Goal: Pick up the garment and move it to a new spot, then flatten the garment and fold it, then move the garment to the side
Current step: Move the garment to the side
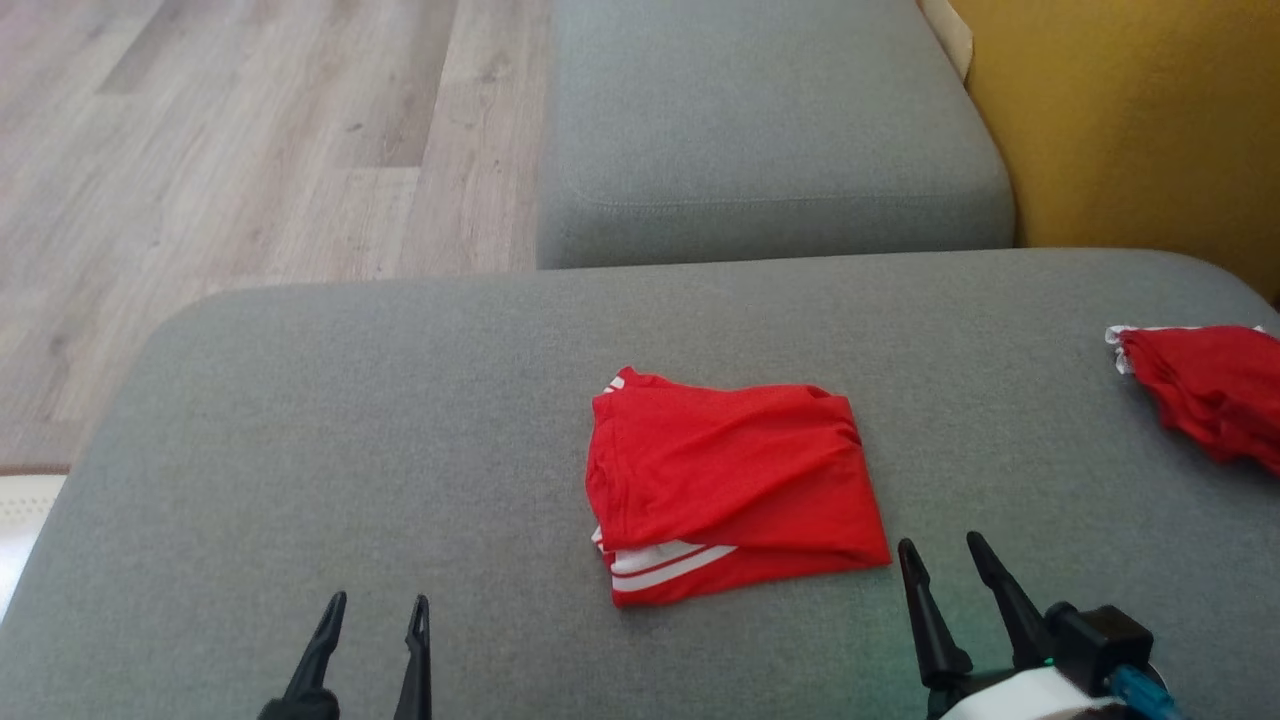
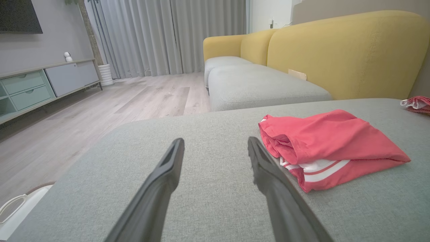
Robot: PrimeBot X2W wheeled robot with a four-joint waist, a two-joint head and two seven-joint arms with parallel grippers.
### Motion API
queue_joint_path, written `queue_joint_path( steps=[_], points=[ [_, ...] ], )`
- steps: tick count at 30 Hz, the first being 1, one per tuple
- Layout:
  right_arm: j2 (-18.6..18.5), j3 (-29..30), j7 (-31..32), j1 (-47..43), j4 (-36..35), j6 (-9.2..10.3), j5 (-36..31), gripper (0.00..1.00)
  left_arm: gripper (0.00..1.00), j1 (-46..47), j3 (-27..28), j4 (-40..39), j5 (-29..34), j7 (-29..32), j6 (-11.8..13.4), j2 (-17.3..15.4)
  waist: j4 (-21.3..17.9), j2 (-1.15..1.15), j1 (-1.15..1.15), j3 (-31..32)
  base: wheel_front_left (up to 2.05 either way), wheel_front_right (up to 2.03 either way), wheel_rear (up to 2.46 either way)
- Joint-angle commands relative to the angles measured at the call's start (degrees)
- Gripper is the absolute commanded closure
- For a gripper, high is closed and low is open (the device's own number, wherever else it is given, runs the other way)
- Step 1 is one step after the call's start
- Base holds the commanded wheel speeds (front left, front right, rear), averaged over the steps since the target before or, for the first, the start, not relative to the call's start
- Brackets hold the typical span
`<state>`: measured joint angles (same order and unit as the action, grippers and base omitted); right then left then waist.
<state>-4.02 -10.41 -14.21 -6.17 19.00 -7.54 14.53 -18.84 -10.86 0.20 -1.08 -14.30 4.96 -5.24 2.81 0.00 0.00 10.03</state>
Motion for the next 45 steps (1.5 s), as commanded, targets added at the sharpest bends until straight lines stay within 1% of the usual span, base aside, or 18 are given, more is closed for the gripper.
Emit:
queue_joint_path(
  steps=[1,5,9,12,14,16,20,22,25,28,34,35,36,37,38,39,42,45],
  points=[
    [0.1,-1.1,-0.8,2.2,-1.7,0.05,-0.6,0.00,0.00,2.1,1.3,-1.8,0.4,-0.7,0.0,0.2,0.2,0.00,0.00,-0.4,0.00,0.00,0.00],
    [0.1,-0.7,-0.8,2.9,-1.3,0.05,0.2,0.00,0.00,2.7,0.7,-1.8,0.5,-0.7,-0.3,0.3,0.9,0.00,0.00,-1.6,0.00,0.00,0.00],
    [0.2,0.1,-0.8,5.5,0.8,0.05,2.0,0.00,0.00,3.6,0.3,-2.1,0.4,-0.7,-0.1,0.5,1.6,0.00,0.00,-3.5,0.00,0.00,0.00],
    [-0.1,0.2,-0.8,9.3,4.0,0.05,3.5,0.00,0.00,4.6,-0.6,-2.3,0.3,-0.7,-0.3,0.8,2.1,0.00,0.00,-5.2,0.00,0.00,0.00],
    [-0.5,-0.4,-0.5,12.5,7.7,0.05,5.2,0.00,0.00,5.3,-1.4,-2.2,0.3,-0.7,-0.7,1.0,2.5,0.00,0.00,-6.2,0.00,0.00,0.00],
    [-0.8,-0.8,1.8,16.3,11.4,0.05,7.5,0.00,0.00,5.9,-2.4,-1.9,0.5,-0.7,-1.2,1.0,2.8,0.00,0.00,-7.1,0.00,0.00,0.00],
    [-2.5,-1.7,9.7,23.4,18.6,0.05,12.2,0.00,0.00,7.1,-3.6,-1.4,0.7,-0.7,-1.4,1.2,3.5,0.00,0.00,-8.8,0.00,0.00,0.00],
    [-3.3,-1.9,13.6,26.3,21.9,0.05,14.5,0.00,0.00,7.7,-4.3,-1.1,1.0,-0.7,-1.7,1.2,3.9,0.00,0.00,-9.5,0.00,0.00,0.00],
    [-4.7,-2.0,17.8,29.6,26.1,0.05,16.9,0.00,0.00,8.9,-5.3,-0.9,1.4,-0.7,-1.9,1.3,4.6,0.00,0.00,-10.8,0.00,0.00,0.00],
    [-5.4,-2.5,20.0,31.7,28.8,0.05,18.8,0.00,0.00,9.8,-6.0,-0.7,1.4,-0.7,-1.7,1.4,5.1,0.00,0.00,-11.8,0.00,0.00,0.00],
    [-5.5,-4.9,22.3,33.7,32.5,0.05,23.1,0.00,0.00,11.1,-7.0,-0.4,0.9,-0.7,-1.4,1.6,5.6,0.00,0.00,-13.2,0.00,0.00,0.00],
    [-5.5,-5.4,22.7,34.1,32.9,0.05,23.9,0.09,0.00,11.4,-7.1,-0.4,0.9,-0.7,-1.4,1.6,5.7,0.00,0.00,-13.6,0.00,0.00,0.00],
    [-5.5,-5.4,22.7,34.1,32.9,0.05,23.9,0.09,0.00,11.4,-7.1,-0.4,0.9,-0.7,-1.4,1.6,5.7,0.00,0.00,-13.6,0.00,0.00,0.00],
    [-5.6,-5.7,22.8,34.4,33.2,0.05,24.5,0.40,0.00,11.7,-7.2,-0.4,0.9,-0.7,-1.4,1.6,5.7,0.00,0.00,-13.9,0.00,0.00,0.00],
    [-5.9,-6.2,22.6,34.9,33.3,0.05,24.8,0.85,0.00,12.1,-7.3,-0.4,0.9,-0.7,-1.4,1.7,5.7,0.00,0.00,-14.3,0.00,0.00,0.00],
    [-6.3,-6.7,21.8,35.3,33.6,0.05,24.7,1.00,0.00,12.4,-7.4,-0.3,0.9,-0.7,-1.3,1.7,5.8,0.00,0.00,-14.6,0.00,0.00,0.00],
    [-7.6,-8.3,20.0,36.8,34.3,0.05,24.3,1.00,0.00,13.3,-7.7,-0.3,0.8,-0.7,-1.2,1.7,5.5,0.00,0.00,-15.5,0.00,0.00,0.00],
    [-9.7,-9.8,18.8,39.2,34.2,0.05,23.8,1.00,0.00,14.0,-7.9,-0.6,0.5,-0.7,-1.1,1.8,4.3,0.00,0.00,-16.7,0.00,0.00,0.00]
  ],
)
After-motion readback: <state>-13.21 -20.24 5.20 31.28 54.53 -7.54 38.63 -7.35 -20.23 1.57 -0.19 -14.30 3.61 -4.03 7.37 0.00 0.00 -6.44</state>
